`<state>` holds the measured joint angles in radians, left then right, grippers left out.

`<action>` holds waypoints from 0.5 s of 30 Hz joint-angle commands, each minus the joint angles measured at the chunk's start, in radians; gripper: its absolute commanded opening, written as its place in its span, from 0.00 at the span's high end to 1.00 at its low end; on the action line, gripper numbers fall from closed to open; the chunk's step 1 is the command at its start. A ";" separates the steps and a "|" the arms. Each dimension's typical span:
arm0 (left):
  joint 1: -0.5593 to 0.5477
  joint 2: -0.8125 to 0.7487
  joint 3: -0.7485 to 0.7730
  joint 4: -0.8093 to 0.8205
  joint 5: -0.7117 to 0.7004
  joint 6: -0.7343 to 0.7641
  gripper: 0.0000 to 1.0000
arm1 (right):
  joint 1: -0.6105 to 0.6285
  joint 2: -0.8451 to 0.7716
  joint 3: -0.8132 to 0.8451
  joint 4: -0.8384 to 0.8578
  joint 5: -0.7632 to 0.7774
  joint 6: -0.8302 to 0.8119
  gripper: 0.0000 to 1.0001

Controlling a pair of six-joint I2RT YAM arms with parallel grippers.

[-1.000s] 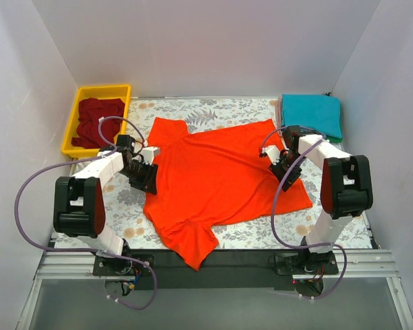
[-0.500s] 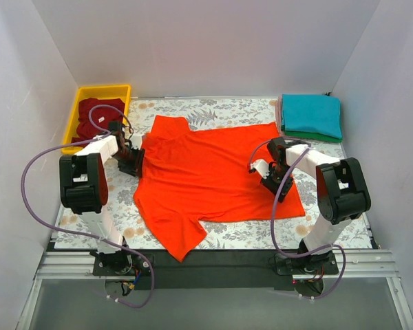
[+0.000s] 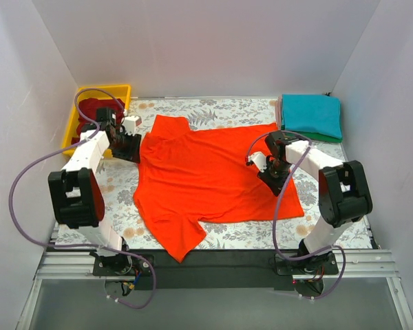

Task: Fold and stack the t-shirts
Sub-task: Flatten the tshirt out

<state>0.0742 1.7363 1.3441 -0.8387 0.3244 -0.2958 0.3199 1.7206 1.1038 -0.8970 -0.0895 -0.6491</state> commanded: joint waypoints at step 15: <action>-0.168 -0.357 -0.532 0.012 0.038 0.029 0.62 | -0.038 -0.066 -0.232 0.079 0.191 -0.057 0.77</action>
<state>-0.0711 1.4494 0.8536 -0.8921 0.3859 -0.2516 0.2909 1.6375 0.9092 -0.8810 0.0475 -0.6853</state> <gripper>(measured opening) 0.384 0.233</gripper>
